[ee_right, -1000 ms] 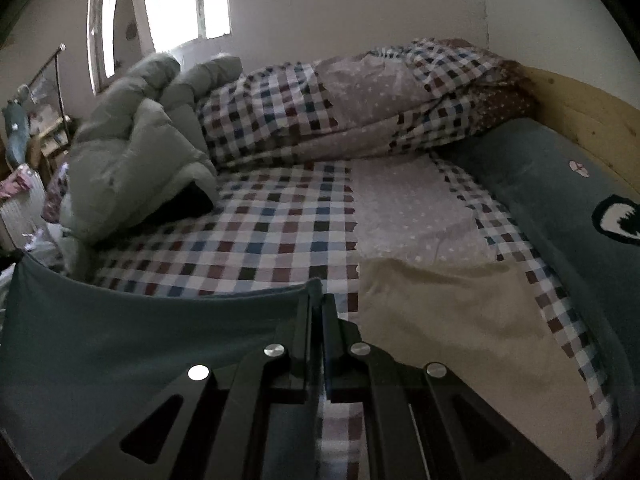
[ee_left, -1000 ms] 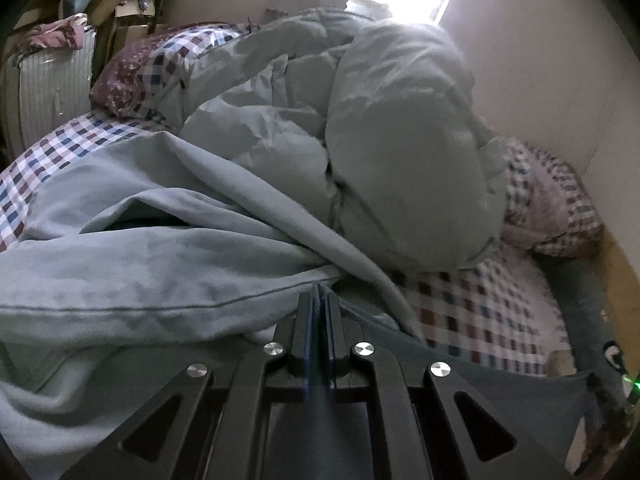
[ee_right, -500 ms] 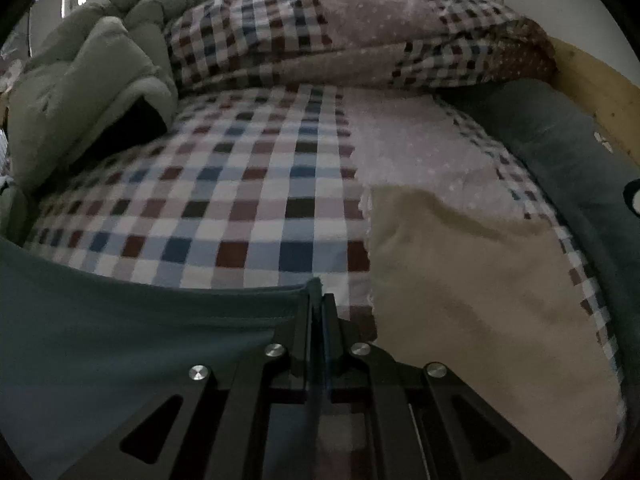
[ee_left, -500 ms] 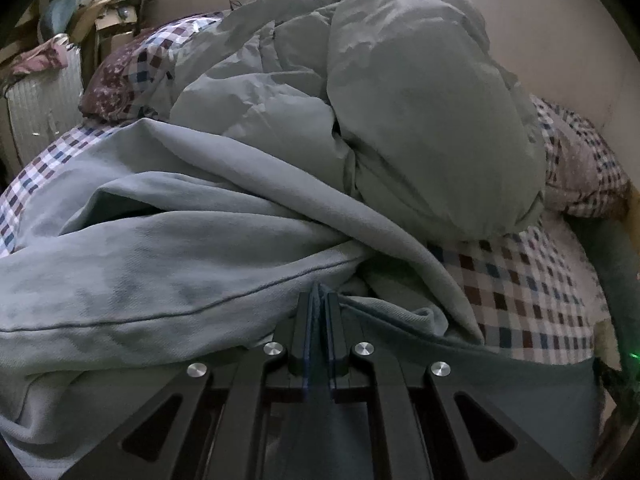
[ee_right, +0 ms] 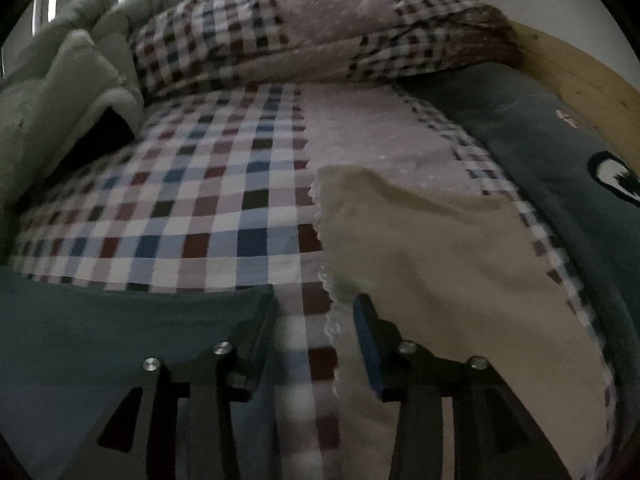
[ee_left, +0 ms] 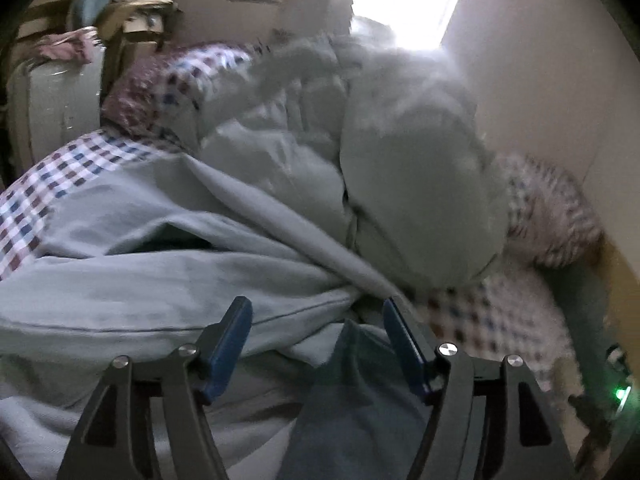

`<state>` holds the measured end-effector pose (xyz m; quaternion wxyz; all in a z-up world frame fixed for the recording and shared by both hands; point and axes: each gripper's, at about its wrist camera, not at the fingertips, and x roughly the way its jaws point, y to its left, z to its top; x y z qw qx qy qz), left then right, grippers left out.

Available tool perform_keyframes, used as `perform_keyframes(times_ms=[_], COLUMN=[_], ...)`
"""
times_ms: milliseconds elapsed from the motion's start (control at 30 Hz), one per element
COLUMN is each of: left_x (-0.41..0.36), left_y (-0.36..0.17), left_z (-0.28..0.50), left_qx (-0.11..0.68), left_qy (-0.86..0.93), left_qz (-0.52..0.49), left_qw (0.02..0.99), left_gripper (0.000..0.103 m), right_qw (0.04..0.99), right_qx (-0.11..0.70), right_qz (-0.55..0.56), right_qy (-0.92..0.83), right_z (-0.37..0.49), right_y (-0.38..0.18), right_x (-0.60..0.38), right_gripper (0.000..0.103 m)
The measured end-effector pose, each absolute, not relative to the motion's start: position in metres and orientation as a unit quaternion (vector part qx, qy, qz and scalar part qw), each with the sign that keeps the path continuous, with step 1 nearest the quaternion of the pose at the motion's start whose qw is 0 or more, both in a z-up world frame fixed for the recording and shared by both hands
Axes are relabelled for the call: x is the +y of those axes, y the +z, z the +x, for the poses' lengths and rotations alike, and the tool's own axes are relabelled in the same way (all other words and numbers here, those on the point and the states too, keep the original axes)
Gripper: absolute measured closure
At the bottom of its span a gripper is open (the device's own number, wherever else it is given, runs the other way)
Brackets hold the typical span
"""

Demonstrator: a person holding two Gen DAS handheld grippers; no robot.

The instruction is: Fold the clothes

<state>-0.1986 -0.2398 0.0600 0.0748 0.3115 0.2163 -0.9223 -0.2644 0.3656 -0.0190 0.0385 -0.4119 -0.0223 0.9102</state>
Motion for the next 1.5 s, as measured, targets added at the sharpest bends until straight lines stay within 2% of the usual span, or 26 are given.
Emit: perform_keyframes(times_ms=[67,133,167,233,367,433,567,800,1000,1200,1500], left_x=[-0.245,-0.247,-0.247,-0.247,-0.24,-0.234,-0.226,-0.225,-0.225,-0.216,-0.204], left_y=[0.07,0.078,0.081,0.085,0.083,0.073,0.045,-0.015,-0.06,-0.069,-0.067], left_z=[-0.176,-0.145,-0.131,-0.104,-0.039,-0.008,0.037,0.086,0.091,0.092,0.063], left_qx=[0.229,0.24,0.244,0.251,0.273,0.288,0.33,0.424,0.493,0.5,0.506], left_qy=[-0.924,-0.926,-0.927,-0.927,-0.923,-0.919,-0.902,-0.854,-0.806,-0.804,-0.803], left_qz=[0.3,0.287,0.282,0.277,0.27,0.269,0.277,0.3,0.326,0.318,0.314], left_qw=[0.062,0.047,0.04,0.028,0.006,0.0,0.005,0.029,0.037,0.049,0.01], left_gripper=[0.03,0.02,0.02,0.02,0.02,0.019,0.019,0.019,0.019,0.019,0.019], right_qw=[0.036,0.027,0.023,0.014,-0.011,-0.024,-0.047,-0.132,-0.206,-0.255,-0.295], right_qx=[-0.02,-0.006,0.005,0.03,0.068,0.082,0.079,-0.009,-0.11,-0.149,-0.204], right_qz=[-0.386,-0.362,-0.35,-0.326,-0.281,-0.26,-0.23,-0.184,-0.154,-0.164,-0.145], right_qy=[0.922,0.932,0.937,0.945,0.957,0.962,0.969,0.974,0.96,0.941,0.922], right_z=[-0.242,-0.217,-0.201,-0.168,-0.095,-0.062,-0.012,0.044,0.077,0.084,0.101], right_y=[-0.001,0.017,0.026,0.042,0.066,0.072,0.073,0.054,0.021,-0.006,-0.022], right_x=[0.367,0.372,0.374,0.374,0.361,0.349,0.312,0.212,0.13,0.087,0.051], right_gripper=[0.049,0.049,0.047,0.034,0.033,0.023,0.021,0.021,0.021,0.021,0.021])
